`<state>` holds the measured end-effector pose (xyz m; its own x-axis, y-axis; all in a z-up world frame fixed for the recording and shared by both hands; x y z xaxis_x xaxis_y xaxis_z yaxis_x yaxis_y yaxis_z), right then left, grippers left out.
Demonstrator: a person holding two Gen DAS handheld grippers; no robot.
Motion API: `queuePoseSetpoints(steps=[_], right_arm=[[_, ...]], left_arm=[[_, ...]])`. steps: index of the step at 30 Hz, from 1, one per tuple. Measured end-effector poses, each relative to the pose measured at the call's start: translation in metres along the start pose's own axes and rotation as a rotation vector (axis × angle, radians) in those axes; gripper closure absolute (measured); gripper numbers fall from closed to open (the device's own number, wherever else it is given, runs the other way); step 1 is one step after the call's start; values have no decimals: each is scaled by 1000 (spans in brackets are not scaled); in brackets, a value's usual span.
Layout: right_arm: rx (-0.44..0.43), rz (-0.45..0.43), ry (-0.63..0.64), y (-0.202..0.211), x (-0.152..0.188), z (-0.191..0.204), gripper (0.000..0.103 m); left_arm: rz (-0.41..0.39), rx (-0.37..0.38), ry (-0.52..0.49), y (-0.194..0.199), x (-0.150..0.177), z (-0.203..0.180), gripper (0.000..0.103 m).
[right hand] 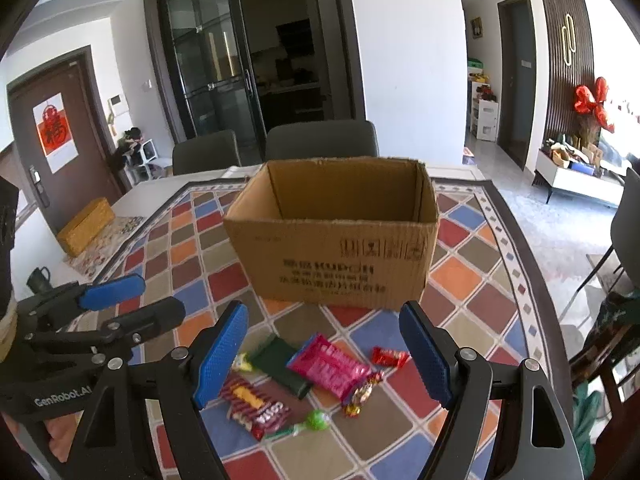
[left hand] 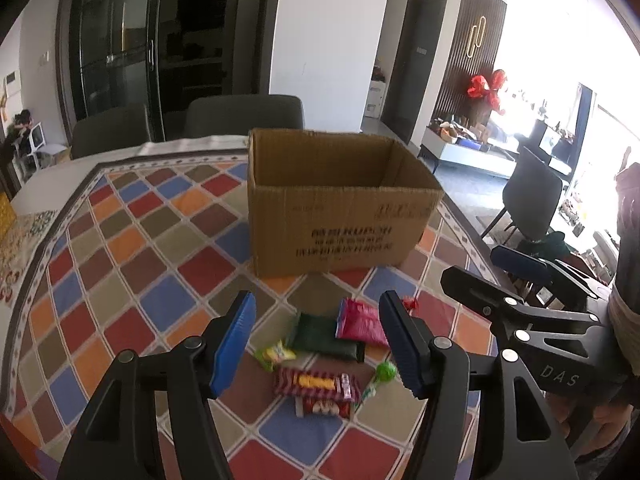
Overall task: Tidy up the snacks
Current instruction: 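Move both tools back toward the remaining snacks near the box, then grasp the green lollipop with the right tool while the left tool grasps the Costa biscuit bar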
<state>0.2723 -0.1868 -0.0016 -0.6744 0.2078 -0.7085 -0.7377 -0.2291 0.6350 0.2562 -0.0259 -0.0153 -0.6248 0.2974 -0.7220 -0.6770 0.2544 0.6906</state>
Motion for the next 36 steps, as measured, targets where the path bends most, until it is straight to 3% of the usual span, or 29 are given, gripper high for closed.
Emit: queuePoseSetpoints(steps=[8, 23, 36], right_arm=[[-14, 66, -16, -4, 32, -2, 24], [9, 201, -29, -29, 87, -11, 28], [39, 319, -77, -67, 120, -25, 43]], left_arm=[[37, -7, 25, 0, 36, -4, 40], [172, 61, 112, -36, 95, -7, 40], [231, 86, 161, -72, 119, 0, 41]])
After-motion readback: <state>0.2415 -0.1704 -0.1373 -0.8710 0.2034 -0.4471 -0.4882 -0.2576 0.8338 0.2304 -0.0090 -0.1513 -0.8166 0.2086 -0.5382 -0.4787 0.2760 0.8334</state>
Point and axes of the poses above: each gripper's, at about its wrist camera, not at the fingertips, and y roughly against the way its jaws point, z to its left, x to its underside, the point moved 8 cm from there along -y, roughly the way its jaws point, and after that the axes turned 14 degrees about -y, right-handed, at the moved point
